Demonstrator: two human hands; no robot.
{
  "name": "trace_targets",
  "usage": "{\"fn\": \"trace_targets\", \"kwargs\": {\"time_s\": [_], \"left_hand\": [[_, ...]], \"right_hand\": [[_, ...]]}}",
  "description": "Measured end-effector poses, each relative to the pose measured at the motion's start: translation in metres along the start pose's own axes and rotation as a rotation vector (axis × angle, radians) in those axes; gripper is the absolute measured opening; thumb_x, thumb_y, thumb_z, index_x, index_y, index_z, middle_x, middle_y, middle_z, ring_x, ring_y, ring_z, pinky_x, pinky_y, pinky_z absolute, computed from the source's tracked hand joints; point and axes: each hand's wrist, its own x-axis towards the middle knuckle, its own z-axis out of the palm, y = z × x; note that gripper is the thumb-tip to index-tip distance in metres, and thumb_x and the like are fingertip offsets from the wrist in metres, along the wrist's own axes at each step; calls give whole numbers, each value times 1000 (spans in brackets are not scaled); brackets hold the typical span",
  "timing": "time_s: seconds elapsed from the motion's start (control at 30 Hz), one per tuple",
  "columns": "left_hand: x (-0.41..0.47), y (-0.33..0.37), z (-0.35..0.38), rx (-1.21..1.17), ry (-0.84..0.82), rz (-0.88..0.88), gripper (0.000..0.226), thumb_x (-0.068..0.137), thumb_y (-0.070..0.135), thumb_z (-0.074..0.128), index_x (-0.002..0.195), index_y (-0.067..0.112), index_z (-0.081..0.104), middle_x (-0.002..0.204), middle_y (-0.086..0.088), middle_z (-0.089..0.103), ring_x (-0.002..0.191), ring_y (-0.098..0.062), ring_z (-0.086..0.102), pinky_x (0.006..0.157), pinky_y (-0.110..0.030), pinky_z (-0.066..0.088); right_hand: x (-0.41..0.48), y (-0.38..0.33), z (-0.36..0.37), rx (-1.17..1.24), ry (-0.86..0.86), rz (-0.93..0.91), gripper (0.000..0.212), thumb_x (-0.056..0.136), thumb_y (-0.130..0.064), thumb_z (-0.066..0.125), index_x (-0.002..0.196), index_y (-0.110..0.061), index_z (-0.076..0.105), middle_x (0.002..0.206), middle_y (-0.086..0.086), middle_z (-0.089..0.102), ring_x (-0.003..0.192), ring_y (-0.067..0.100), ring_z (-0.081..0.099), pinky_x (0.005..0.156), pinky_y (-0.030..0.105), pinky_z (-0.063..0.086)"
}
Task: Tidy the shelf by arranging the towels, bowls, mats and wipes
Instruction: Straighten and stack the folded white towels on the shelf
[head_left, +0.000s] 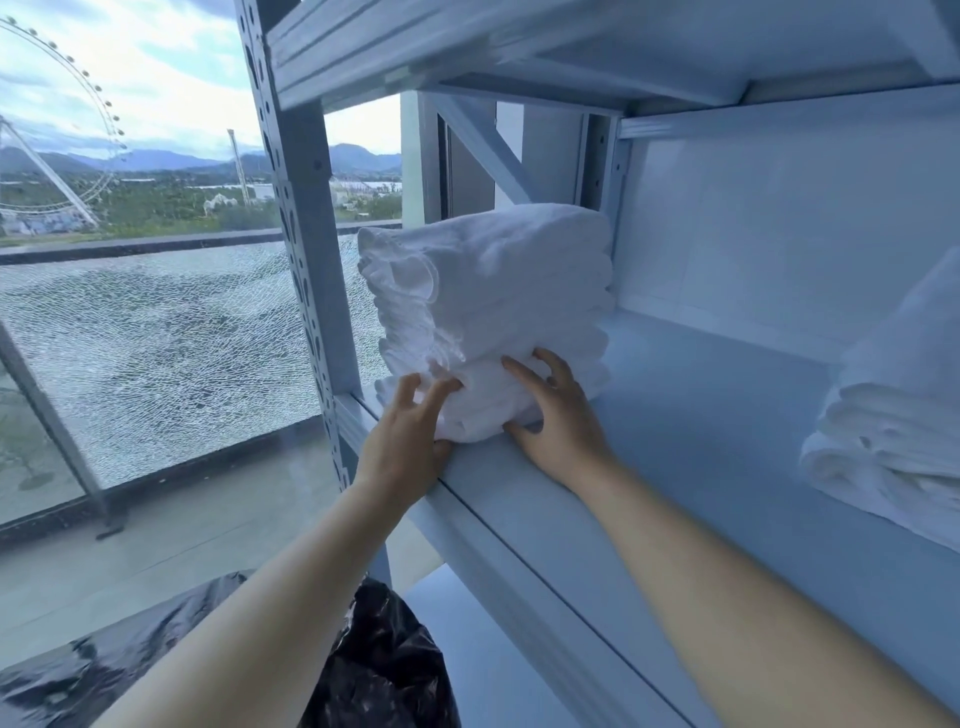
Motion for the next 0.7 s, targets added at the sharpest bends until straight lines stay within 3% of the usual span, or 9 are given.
{"fn": "trace_targets", "kwargs": {"time_s": [0.13, 0.23, 0.33, 0.43, 0.6, 0.7], "left_hand": [[-5, 2, -7, 140, 48, 5, 68, 72, 23, 69, 132, 34, 40, 140, -9, 23, 116, -30, 44, 62, -32, 44], [-10, 2, -6, 217, 168, 128, 72, 62, 40, 76, 127, 25, 50, 135, -16, 37, 114, -36, 46, 81, -44, 48], [-12, 18, -4, 201, 264, 197, 72, 63, 46, 72, 125, 19, 48, 132, -15, 39, 116, -35, 42, 96, -53, 38], [-10, 46, -1, 143, 294, 259, 70, 66, 40, 72, 127, 17, 47, 131, -15, 42, 114, -35, 44, 98, -50, 37], [-6, 105, 15, 25, 262, 415, 63, 71, 41, 67, 127, 20, 45, 129, -8, 47, 113, -32, 47, 94, -43, 41], [-6, 151, 26, -44, 230, 490, 57, 72, 44, 56, 125, 24, 45, 127, -2, 49, 113, -27, 48, 93, -43, 40]], "right_hand": [[-5, -4, -11, 35, -24, 31, 64, 80, -25, 69, 137, -31, 41, 145, 3, 30, 128, 24, 39, 101, 37, 41], [-12, -6, -32, 0, -35, 34, 59, 83, -27, 67, 136, -27, 43, 136, 3, 38, 124, 21, 43, 100, 35, 40], [-27, -4, -60, -94, -77, 13, 55, 85, -28, 64, 136, -26, 43, 136, 1, 38, 120, 17, 44, 96, 27, 38], [-43, 1, -88, -142, -62, 24, 54, 86, -28, 63, 136, -26, 43, 134, -3, 39, 122, 14, 43, 93, 20, 34], [-79, 7, -137, -248, 13, 34, 53, 85, -25, 63, 135, -26, 44, 133, -5, 40, 121, 15, 44, 94, 32, 43], [-104, 17, -172, -343, 54, 66, 54, 85, -26, 63, 135, -28, 44, 136, -5, 38, 123, 13, 41, 94, 31, 43]]}}
